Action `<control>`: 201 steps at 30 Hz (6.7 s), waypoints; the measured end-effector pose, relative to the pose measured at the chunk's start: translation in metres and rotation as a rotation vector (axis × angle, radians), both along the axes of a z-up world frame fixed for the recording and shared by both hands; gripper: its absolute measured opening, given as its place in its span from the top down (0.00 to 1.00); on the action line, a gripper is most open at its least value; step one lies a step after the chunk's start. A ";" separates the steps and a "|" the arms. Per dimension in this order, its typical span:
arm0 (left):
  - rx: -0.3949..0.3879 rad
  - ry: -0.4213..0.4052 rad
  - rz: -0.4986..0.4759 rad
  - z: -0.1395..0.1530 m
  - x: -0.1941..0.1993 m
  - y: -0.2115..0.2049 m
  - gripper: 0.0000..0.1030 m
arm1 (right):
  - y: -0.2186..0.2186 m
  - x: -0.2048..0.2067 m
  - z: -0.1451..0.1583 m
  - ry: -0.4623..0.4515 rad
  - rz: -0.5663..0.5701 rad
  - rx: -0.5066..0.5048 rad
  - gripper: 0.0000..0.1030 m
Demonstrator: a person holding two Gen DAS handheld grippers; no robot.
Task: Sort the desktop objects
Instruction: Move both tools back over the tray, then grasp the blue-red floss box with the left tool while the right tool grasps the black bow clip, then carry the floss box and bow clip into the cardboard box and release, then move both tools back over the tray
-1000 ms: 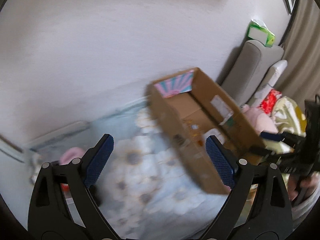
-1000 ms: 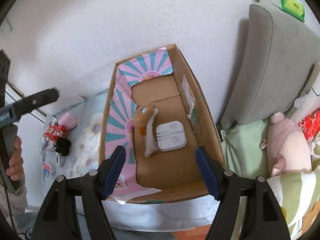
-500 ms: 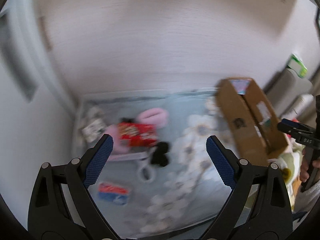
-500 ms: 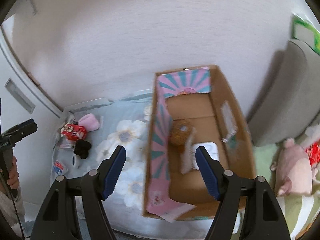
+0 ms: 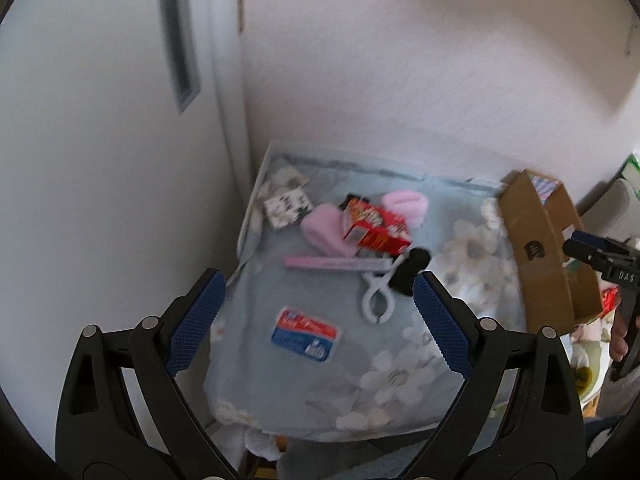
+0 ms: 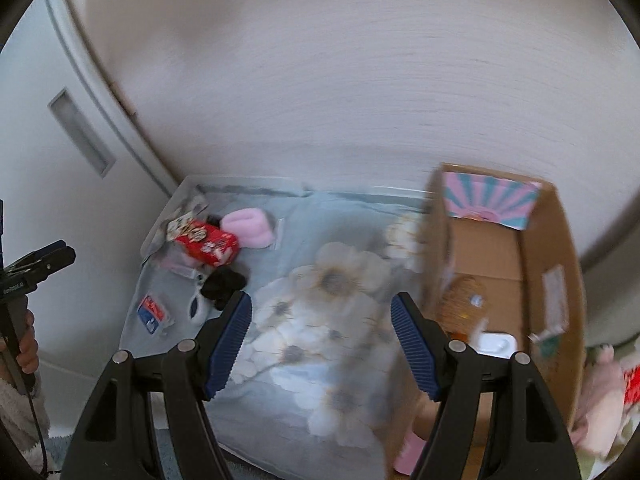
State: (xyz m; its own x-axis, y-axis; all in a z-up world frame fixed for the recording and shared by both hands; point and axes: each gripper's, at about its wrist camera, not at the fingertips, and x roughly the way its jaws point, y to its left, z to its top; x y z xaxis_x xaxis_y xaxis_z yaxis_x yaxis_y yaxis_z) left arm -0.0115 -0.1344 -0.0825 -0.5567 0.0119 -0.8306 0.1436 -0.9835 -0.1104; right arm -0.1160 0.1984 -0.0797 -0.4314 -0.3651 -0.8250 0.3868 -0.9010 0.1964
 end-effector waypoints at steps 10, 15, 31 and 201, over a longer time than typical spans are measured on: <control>0.108 -0.170 0.075 -0.071 0.007 -0.006 0.08 | -0.068 -0.014 -0.047 -0.134 0.093 0.001 0.34; 0.160 -0.257 0.161 -0.112 -0.004 0.001 0.08 | -0.107 -0.021 -0.078 -0.213 0.151 0.010 0.34; 0.214 -0.353 0.324 -0.176 -0.008 0.007 0.08 | -0.172 -0.042 -0.142 -0.255 0.324 0.155 0.34; -0.160 0.235 -0.364 0.067 -0.056 0.261 0.01 | 0.125 0.063 0.014 0.045 -0.391 -0.120 0.33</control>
